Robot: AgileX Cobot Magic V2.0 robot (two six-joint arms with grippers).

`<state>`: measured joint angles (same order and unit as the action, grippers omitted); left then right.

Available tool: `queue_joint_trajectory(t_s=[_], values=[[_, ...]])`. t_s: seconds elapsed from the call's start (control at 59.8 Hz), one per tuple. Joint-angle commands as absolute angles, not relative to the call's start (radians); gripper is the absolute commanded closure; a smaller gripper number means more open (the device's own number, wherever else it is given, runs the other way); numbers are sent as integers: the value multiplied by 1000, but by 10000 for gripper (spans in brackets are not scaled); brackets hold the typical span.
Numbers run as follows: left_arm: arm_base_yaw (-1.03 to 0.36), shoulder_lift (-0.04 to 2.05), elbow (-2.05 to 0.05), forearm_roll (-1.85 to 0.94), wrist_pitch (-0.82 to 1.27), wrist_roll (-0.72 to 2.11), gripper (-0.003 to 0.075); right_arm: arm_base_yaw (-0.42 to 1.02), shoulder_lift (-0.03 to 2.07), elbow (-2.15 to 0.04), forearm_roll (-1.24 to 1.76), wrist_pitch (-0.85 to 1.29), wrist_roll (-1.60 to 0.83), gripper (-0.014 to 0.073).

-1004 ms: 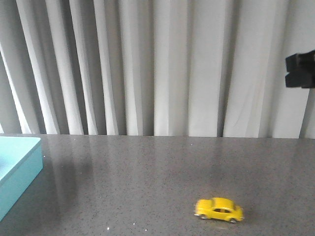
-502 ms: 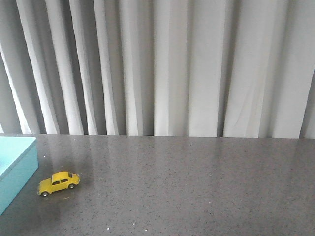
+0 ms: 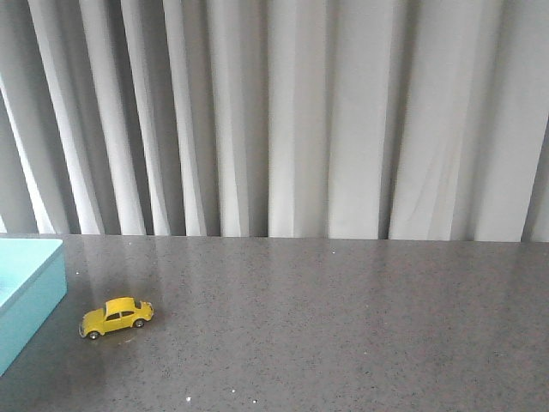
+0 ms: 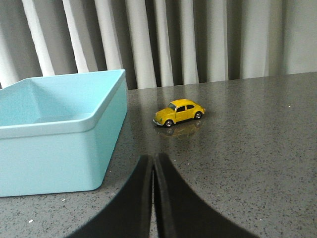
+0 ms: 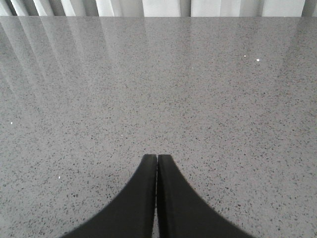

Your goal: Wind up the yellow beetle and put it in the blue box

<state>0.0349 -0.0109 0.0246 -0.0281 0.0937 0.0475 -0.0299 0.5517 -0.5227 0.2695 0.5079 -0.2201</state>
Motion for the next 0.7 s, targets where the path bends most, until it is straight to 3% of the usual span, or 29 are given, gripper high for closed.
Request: queue_joint_trajectory(t_s=[0.0,0.318,0.686], values=[[30,-17,10,-31,19,40,726,-33,553,-549,264,457,-223,601],[30,-17,10,-31,19,40,726,-33,492,-457,244,337,-207,601],[30,-17,10,-31,19,40,726,-33,481,-402,244,357,-205,601]])
